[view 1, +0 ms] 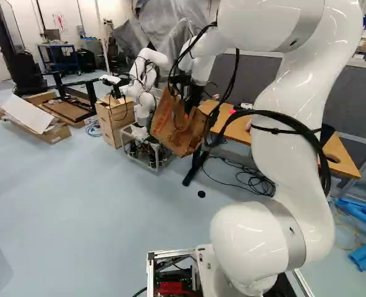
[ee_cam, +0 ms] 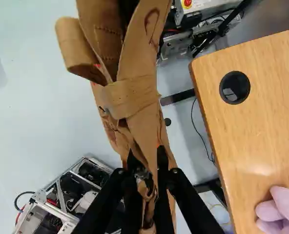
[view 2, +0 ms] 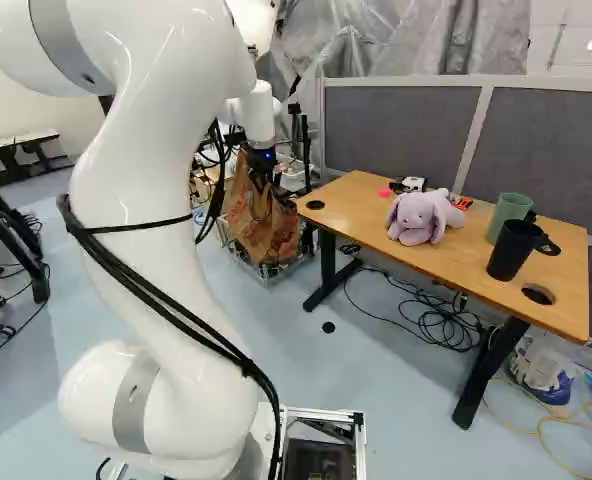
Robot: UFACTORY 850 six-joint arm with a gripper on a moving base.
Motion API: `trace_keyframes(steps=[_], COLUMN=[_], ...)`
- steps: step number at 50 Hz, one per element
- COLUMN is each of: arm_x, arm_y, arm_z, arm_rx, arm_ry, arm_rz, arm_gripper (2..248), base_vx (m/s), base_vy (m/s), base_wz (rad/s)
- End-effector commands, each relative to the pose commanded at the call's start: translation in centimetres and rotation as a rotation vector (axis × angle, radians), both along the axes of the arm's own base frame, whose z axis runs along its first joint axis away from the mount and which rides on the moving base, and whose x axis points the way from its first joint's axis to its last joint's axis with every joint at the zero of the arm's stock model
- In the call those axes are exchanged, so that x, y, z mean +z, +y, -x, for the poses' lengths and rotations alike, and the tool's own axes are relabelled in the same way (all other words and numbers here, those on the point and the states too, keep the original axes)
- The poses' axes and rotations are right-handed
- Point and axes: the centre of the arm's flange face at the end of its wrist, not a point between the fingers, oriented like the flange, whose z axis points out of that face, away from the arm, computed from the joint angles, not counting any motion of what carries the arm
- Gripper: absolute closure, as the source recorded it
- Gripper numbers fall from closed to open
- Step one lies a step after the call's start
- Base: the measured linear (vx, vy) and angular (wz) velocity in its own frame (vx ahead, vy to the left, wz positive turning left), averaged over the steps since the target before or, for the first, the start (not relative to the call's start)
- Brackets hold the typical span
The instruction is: Pick up the bag on the ground and place it on the table
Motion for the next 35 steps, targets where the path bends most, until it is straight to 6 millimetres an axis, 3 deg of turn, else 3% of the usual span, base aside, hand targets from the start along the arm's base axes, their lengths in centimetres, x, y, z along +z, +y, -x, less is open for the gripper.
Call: trace_keyframes(steps=[22,35], arm_x=[2.9,3.2], arm_y=[0.8,1.2], arm_z=[-1.7,-2.9], arm_rx=[0.027,0.04], arm_ry=[0.054,0.09], arm_rz=[-0.009,-0.012], arm_gripper=[225,225], base_vx=[0.0,0.0], base_vy=[0.0,0.0], base_wz=[0.0,0.0])
